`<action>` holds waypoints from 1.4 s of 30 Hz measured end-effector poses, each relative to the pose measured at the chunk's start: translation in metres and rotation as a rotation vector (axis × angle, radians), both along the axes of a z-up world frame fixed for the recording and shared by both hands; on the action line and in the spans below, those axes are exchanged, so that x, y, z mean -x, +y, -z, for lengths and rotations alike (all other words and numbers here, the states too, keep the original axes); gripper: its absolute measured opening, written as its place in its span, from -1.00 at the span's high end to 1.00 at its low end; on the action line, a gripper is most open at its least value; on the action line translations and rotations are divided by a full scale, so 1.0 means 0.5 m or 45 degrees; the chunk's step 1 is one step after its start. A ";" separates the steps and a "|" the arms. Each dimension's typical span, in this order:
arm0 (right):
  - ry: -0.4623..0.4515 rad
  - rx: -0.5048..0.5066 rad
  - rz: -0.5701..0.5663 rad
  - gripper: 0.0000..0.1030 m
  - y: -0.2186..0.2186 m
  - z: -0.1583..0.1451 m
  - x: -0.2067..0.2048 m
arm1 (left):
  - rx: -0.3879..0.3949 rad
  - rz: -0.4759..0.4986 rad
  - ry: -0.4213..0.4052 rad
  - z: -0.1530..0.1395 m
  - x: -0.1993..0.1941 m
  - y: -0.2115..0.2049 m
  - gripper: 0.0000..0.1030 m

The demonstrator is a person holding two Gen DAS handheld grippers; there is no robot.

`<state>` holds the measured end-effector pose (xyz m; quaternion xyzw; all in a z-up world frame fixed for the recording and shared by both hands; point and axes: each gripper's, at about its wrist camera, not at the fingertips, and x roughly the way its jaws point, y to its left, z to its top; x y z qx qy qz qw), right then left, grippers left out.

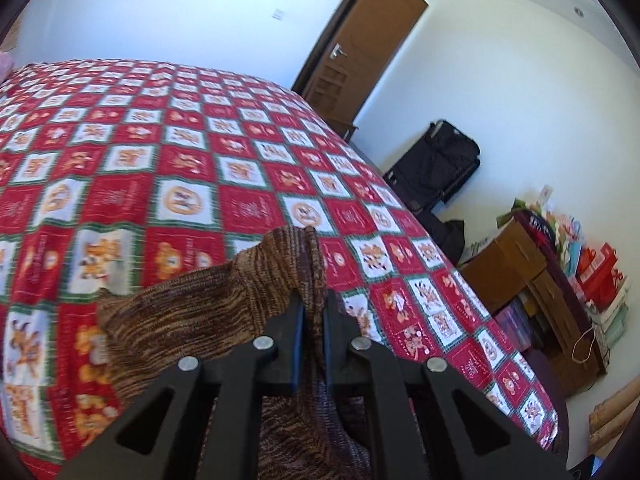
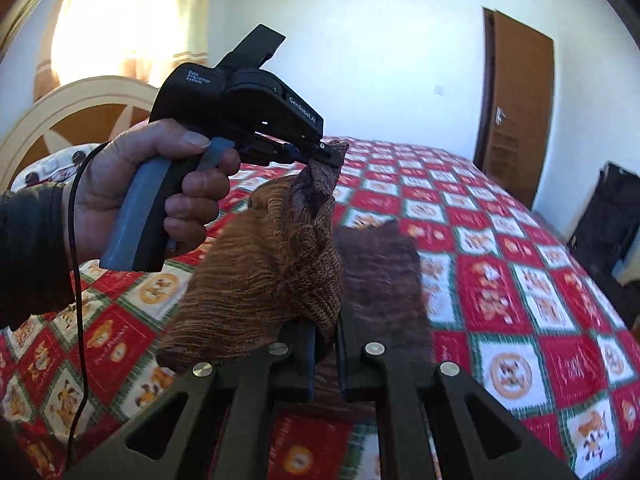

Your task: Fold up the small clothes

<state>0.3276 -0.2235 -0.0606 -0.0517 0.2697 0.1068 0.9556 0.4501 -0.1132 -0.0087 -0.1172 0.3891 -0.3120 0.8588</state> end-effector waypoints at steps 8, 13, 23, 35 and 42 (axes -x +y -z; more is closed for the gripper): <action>0.140 -0.109 0.108 0.86 -0.074 0.036 -0.007 | -0.104 0.069 0.017 0.033 -0.004 -0.100 0.84; 0.249 -0.180 0.168 0.86 -0.118 0.067 -0.020 | -0.174 0.106 0.024 0.054 -0.002 -0.153 0.84; 0.325 -0.274 0.247 0.21 -0.177 0.088 0.003 | -0.306 0.137 -0.056 0.042 0.036 -0.190 0.67; 0.158 -0.281 0.024 0.16 -0.137 -0.015 -0.091 | -0.452 0.048 -0.170 0.075 0.179 -0.040 -0.10; 0.469 -0.245 -0.041 0.15 -0.087 0.087 -0.199 | -0.540 0.033 -0.200 0.131 0.231 -0.016 -0.10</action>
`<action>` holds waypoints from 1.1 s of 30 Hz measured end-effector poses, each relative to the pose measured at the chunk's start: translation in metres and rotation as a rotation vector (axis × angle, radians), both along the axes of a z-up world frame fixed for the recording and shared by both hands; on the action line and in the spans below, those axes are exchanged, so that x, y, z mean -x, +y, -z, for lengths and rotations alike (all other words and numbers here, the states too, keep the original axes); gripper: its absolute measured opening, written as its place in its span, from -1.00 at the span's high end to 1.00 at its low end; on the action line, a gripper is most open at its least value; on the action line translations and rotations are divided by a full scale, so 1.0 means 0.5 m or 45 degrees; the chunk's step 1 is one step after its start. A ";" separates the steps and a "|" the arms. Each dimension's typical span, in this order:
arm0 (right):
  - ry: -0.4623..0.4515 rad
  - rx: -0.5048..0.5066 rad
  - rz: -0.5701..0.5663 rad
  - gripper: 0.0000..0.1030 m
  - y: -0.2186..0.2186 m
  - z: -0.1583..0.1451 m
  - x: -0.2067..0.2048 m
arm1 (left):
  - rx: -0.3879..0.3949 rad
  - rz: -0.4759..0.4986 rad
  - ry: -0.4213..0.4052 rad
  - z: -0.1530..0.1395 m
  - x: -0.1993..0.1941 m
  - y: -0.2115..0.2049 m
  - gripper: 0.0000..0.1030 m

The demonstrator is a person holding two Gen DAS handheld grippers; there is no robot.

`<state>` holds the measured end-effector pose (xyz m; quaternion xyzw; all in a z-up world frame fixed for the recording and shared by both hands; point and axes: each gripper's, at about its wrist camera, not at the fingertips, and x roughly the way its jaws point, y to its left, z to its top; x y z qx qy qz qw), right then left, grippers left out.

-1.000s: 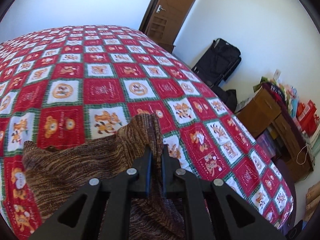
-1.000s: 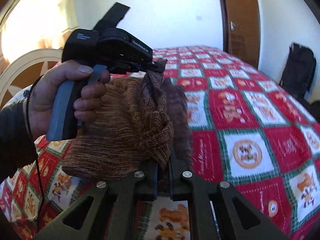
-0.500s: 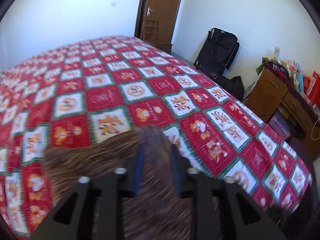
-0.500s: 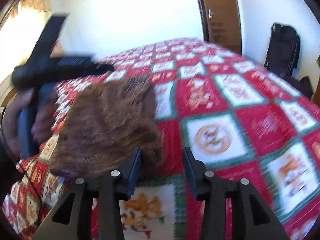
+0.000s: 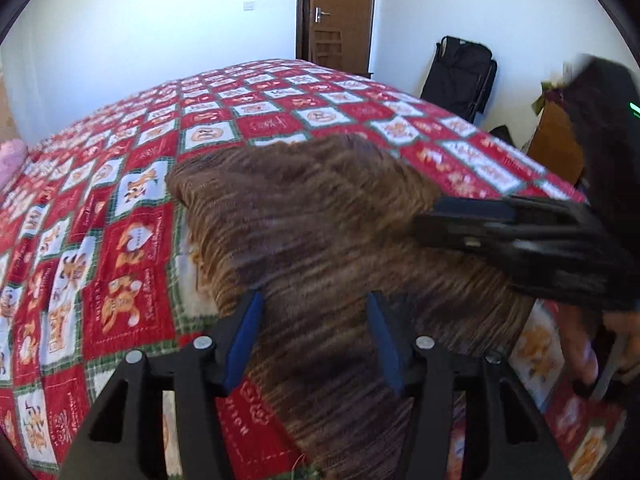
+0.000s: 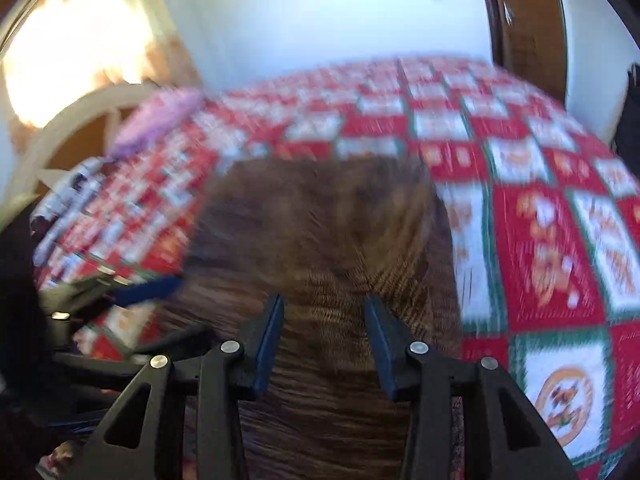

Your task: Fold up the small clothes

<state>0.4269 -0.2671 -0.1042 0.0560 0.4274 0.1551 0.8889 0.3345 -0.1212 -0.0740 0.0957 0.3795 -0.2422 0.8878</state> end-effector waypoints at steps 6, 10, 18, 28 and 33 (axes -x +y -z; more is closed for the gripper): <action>-0.006 0.082 -0.050 0.15 0.014 -0.014 0.024 | -0.079 0.002 -0.075 0.030 0.024 0.001 -0.28; -0.039 0.081 -0.052 0.15 0.012 -0.050 -0.030 | -0.082 -0.019 -0.061 0.035 0.022 0.003 -0.50; 0.062 0.150 -0.010 0.15 0.034 -0.018 -0.193 | 0.067 -0.081 0.110 0.056 -0.013 0.044 -0.62; -0.006 0.057 -0.040 0.15 -0.013 -0.057 -0.044 | 0.059 -0.099 0.101 0.061 -0.013 0.043 -0.75; -0.017 0.097 -0.133 0.15 0.001 -0.029 0.042 | 0.048 -0.099 0.094 0.060 -0.008 0.041 -0.76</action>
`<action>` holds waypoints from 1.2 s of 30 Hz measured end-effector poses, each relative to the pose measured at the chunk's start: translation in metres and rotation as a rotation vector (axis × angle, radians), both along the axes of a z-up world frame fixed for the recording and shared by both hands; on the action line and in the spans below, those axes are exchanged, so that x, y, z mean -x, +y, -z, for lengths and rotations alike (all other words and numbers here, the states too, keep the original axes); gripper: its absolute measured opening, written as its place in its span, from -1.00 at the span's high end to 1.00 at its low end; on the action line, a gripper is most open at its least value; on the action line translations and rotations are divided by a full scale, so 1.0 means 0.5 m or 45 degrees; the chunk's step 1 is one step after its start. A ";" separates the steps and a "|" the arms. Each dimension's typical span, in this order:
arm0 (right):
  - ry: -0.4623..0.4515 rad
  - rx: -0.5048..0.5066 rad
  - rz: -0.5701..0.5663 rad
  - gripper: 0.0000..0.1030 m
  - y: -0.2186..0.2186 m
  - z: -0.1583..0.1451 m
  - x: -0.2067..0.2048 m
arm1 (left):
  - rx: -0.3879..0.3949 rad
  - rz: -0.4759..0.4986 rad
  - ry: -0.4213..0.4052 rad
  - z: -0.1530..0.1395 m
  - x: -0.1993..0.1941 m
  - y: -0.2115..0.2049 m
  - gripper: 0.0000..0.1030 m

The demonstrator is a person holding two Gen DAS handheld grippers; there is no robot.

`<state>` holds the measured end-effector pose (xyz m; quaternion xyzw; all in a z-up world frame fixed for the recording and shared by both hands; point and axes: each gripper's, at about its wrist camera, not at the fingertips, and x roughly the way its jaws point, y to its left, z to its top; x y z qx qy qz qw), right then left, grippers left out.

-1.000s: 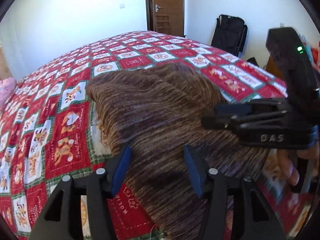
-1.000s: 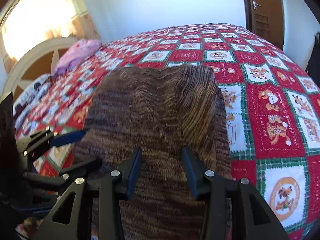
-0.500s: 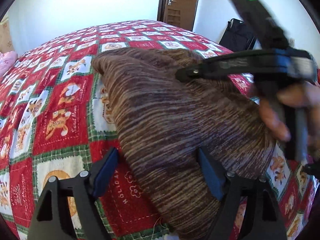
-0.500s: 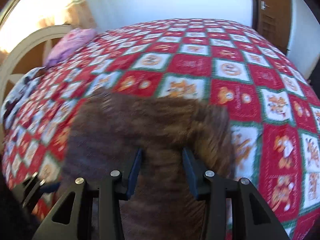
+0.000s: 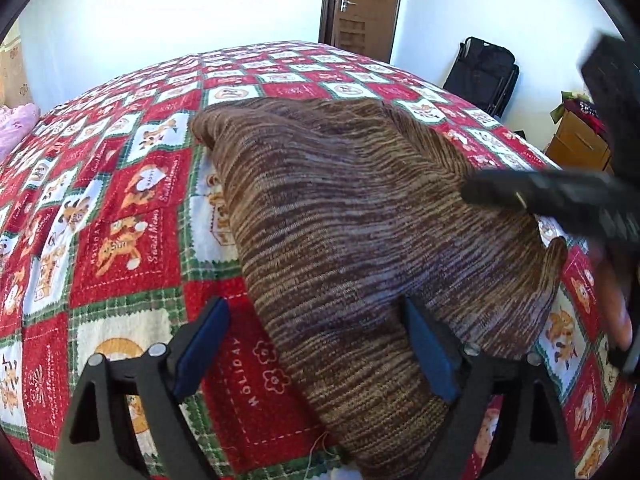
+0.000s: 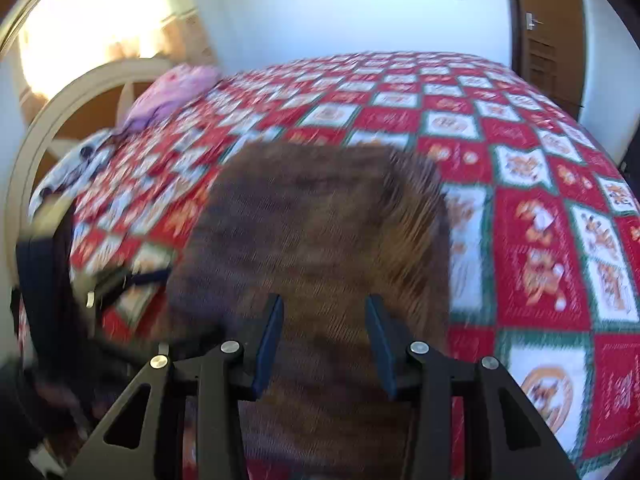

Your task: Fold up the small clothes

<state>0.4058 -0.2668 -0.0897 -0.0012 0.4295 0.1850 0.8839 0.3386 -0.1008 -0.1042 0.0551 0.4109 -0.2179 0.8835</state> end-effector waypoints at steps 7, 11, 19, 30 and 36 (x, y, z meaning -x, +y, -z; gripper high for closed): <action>-0.030 0.077 0.016 0.14 -0.004 0.039 0.060 | -0.020 -0.017 -0.004 0.001 0.006 -0.001 -0.86; -0.061 0.135 0.001 0.14 0.002 0.040 0.081 | -0.025 -0.034 -0.002 0.002 0.011 0.003 -0.90; -0.071 0.143 -0.017 0.13 0.002 0.037 0.082 | -0.032 -0.076 0.005 0.004 0.024 0.011 -0.96; -0.011 0.036 -0.026 0.12 -0.036 0.011 0.049 | -0.029 -0.080 0.025 0.005 0.016 0.008 -1.00; -0.030 0.117 -0.066 0.12 -0.020 0.010 0.052 | -0.043 -0.086 0.032 0.002 0.011 0.004 -1.00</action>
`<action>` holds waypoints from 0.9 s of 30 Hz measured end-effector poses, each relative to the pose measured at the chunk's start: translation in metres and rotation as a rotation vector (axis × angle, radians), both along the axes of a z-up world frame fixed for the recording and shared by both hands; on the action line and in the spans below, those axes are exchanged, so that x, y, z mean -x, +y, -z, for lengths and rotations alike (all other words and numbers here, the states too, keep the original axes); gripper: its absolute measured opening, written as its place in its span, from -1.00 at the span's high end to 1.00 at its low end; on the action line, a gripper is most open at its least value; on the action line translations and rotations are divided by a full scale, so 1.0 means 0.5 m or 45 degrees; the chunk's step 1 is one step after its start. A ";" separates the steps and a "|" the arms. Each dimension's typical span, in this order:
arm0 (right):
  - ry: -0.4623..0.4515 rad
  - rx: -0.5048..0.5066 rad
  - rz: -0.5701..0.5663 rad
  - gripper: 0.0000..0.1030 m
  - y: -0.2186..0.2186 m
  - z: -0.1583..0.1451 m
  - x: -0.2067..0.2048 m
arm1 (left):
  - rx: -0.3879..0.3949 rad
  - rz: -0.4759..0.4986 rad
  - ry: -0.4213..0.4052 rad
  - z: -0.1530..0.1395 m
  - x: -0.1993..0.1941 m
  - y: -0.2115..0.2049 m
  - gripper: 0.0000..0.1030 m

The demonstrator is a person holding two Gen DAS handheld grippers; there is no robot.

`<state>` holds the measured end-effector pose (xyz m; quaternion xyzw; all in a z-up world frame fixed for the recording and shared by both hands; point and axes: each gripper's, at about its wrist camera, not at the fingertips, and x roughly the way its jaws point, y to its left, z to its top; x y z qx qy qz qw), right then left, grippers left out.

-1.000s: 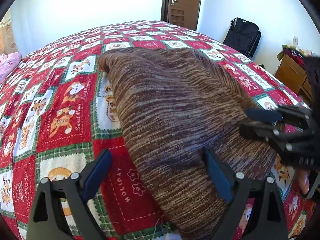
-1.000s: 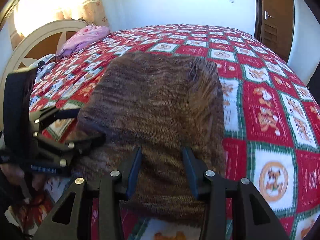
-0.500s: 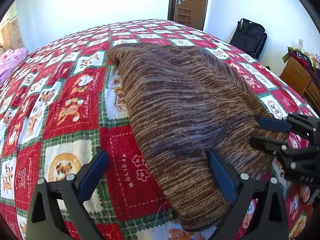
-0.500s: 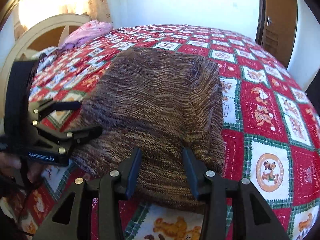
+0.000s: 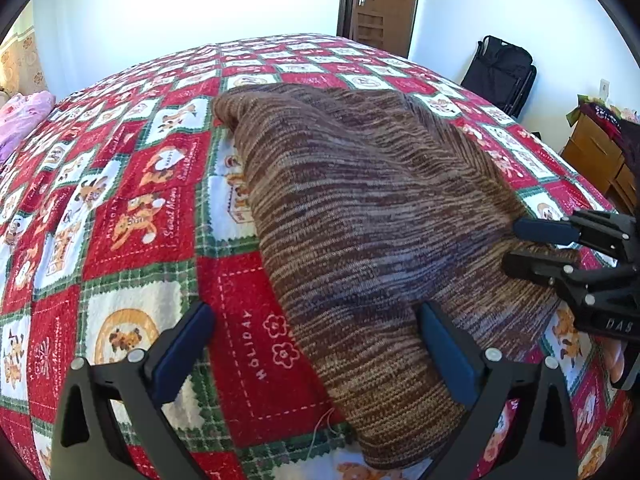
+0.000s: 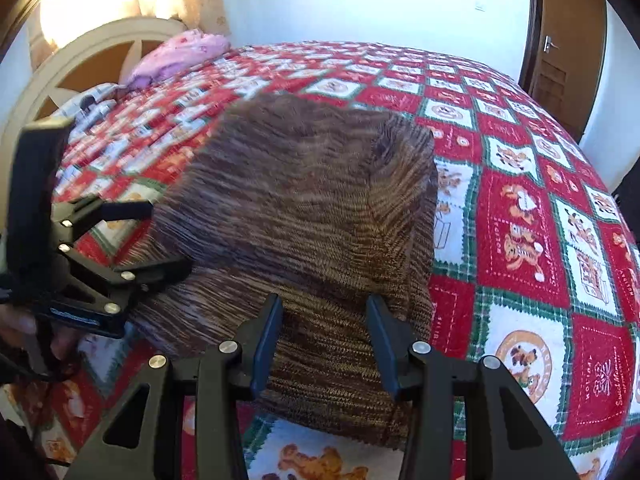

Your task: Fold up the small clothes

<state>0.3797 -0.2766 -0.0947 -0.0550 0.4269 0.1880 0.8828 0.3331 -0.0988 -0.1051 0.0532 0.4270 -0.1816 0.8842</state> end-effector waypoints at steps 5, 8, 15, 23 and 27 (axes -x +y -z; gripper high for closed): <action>-0.050 -0.152 0.091 0.10 -0.073 -0.047 -0.016 | 0.032 -0.017 -0.014 -0.026 0.012 0.005 -1.00; -0.025 -0.177 0.131 0.00 -0.099 -0.047 -0.043 | 0.020 -0.012 -0.077 -0.046 0.016 0.001 -1.00; 0.012 -0.228 0.170 -0.07 -0.112 -0.035 -0.128 | -0.009 -0.016 -0.037 -0.030 -0.022 -0.015 -1.00; 0.085 -0.316 0.226 -0.21 -0.140 0.004 -0.262 | 0.020 -0.023 0.037 -0.001 -0.043 -0.014 -1.00; 0.133 -0.416 0.227 -0.21 -0.154 0.024 -0.305 | 0.020 -0.017 0.025 0.002 -0.043 -0.017 -1.00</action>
